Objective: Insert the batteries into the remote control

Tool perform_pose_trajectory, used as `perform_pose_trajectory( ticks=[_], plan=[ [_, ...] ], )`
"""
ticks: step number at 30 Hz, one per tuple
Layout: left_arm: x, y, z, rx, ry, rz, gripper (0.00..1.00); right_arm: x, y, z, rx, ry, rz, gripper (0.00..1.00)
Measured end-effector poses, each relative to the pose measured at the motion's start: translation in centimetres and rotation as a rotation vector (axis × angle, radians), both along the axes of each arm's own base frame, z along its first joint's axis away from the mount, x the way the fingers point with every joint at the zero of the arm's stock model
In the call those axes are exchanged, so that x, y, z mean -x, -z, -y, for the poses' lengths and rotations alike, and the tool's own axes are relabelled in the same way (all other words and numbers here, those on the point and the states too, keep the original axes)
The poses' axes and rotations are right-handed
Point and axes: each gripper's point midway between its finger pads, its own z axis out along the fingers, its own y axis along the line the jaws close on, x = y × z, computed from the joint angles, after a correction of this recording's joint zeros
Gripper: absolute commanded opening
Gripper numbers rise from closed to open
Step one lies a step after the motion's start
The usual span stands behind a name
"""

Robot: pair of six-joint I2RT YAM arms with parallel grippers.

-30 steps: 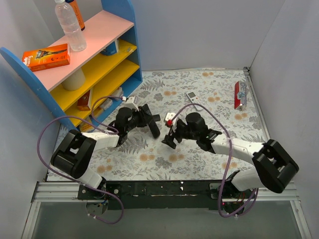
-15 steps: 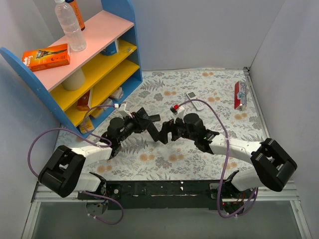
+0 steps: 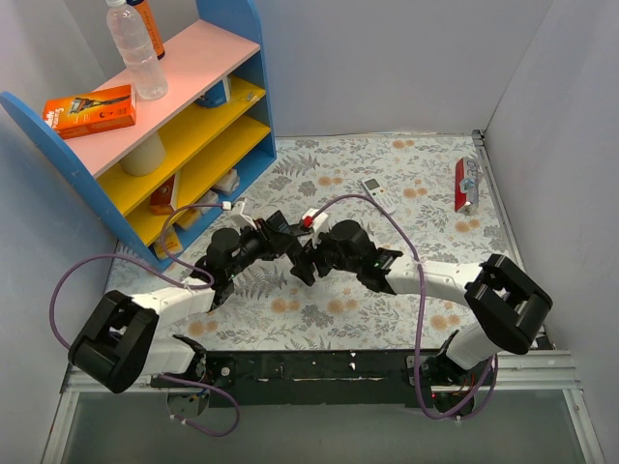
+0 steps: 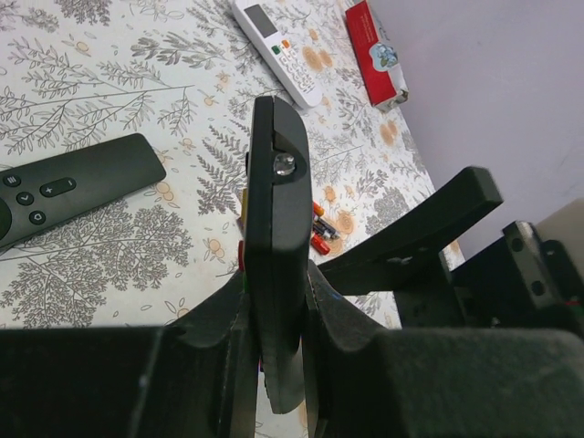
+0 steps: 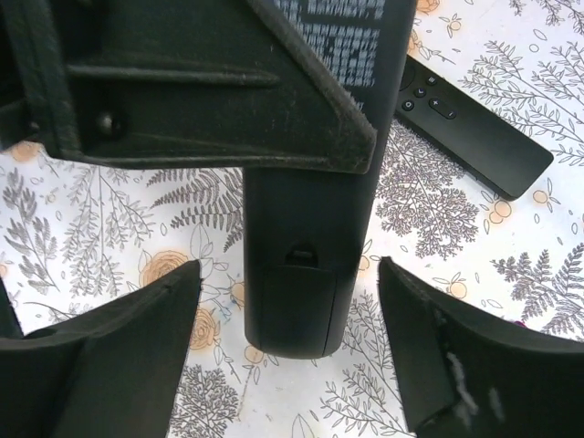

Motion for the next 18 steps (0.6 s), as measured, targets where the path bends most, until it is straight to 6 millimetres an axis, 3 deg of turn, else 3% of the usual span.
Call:
perform_pose_trajectory(
  ticks=[1, 4, 5, 7, 8, 9, 12, 16, 18],
  plan=[
    [0.1, -0.3, 0.0, 0.005, 0.001, 0.004, 0.00, 0.0, 0.1, -0.1, 0.013, -0.009, 0.012, 0.77],
    [0.3, -1.4, -0.1, 0.024, 0.003, 0.024, 0.00, 0.4, 0.5, -0.6, 0.055, -0.047, 0.051, 0.52],
    [0.5, -1.5, -0.1, 0.020, 0.007, 0.022, 0.01, 0.4, 0.6, -0.5, 0.076, -0.050, 0.068, 0.32],
    [0.8, -1.5, -0.2, 0.017, 0.012, 0.014, 0.10, 0.2, 0.8, -0.3, 0.097, -0.035, 0.075, 0.08],
    [0.9, -1.4, -0.2, 0.015, 0.013, 0.008, 0.16, 0.1, 0.8, -0.2, 0.100, -0.031, 0.075, 0.01],
    [1.0, -1.4, -0.3, 0.014, 0.012, 0.005, 0.33, 0.0, 0.8, -0.2, 0.103, -0.032, 0.077, 0.01],
    [1.6, -1.7, -0.4, 0.016, 0.021, -0.013, 0.63, 0.6, 0.6, 0.1, 0.130, -0.068, 0.100, 0.01],
    [2.5, -3.8, -0.3, 0.036, 0.047, -0.016, 0.77, 1.9, 0.1, 0.9, 0.182, -0.135, 0.137, 0.01],
    [2.8, -5.1, -0.3, 0.044, 0.055, 0.001, 0.78, 2.4, -0.7, 1.3, 0.184, -0.162, 0.160, 0.01]
  ],
)
